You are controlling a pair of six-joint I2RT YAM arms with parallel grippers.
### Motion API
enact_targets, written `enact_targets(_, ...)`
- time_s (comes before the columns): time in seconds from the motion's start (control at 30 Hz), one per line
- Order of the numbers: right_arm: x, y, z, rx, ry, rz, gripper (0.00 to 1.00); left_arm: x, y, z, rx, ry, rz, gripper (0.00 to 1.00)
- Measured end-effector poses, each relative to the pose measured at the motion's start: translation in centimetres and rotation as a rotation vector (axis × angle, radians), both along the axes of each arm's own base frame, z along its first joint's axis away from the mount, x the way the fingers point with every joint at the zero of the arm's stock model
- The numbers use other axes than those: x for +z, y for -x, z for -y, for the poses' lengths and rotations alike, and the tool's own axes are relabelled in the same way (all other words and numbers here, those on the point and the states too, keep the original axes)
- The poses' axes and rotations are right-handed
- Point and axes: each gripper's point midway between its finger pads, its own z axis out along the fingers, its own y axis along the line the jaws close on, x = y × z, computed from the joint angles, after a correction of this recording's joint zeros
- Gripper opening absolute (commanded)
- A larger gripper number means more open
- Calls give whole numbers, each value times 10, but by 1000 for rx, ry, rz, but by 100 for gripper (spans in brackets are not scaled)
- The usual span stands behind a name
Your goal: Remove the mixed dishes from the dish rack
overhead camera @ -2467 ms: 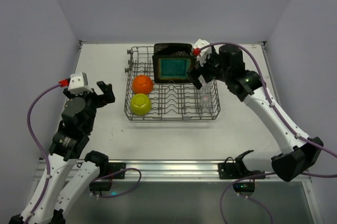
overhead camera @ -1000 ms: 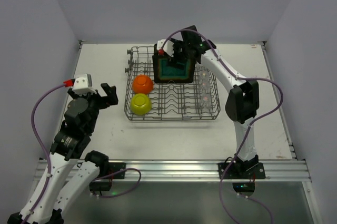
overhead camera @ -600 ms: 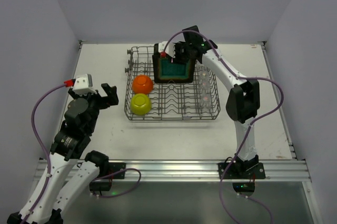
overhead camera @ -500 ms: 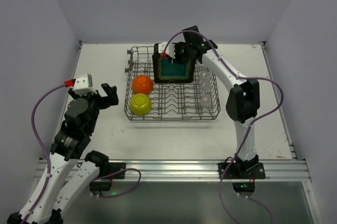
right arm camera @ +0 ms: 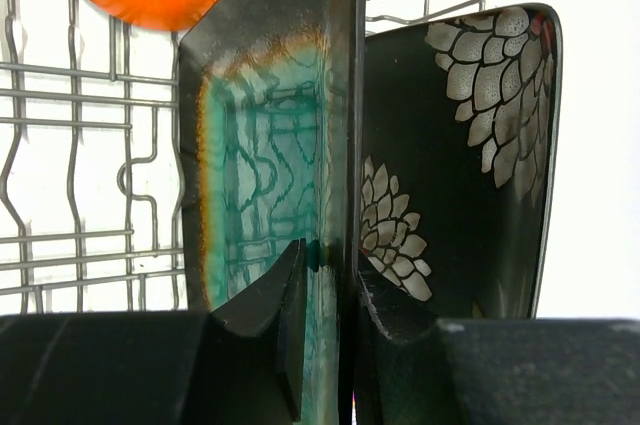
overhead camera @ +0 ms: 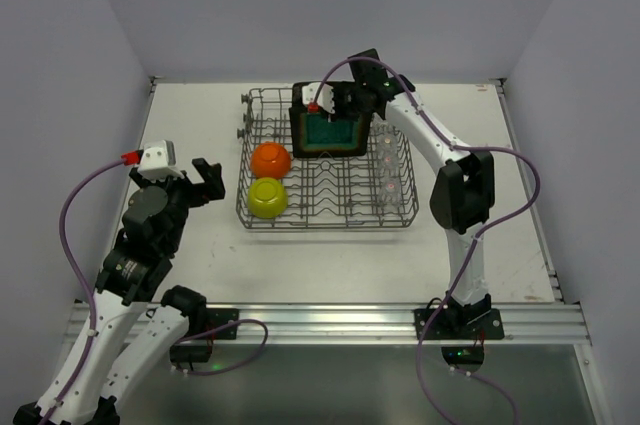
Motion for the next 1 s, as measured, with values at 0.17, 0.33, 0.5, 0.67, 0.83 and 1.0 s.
enact_targets(0.17,0,1,0,7,-2,0,0,0,0,0,0,0,0,100)
enact_targets(0.33,1,2,0,15,-10,-6,0,0,0,0,0,0,0,100)
enact_targets(0.5,2,3,-1,14,-13,-7,0,0,0,0,0,1,2,100)
enact_targets(0.67,4,3,-1,10,-20,-12,0,1,1,0,0,2,6,100)
enact_targets(0.83,6,5,-2,9,-30,-19,0,2,1,-1,0,3,8,100)
enact_targets(1.0,9,9,-4,15,-47,-32,0,3,2,-1,0,4,11,100)
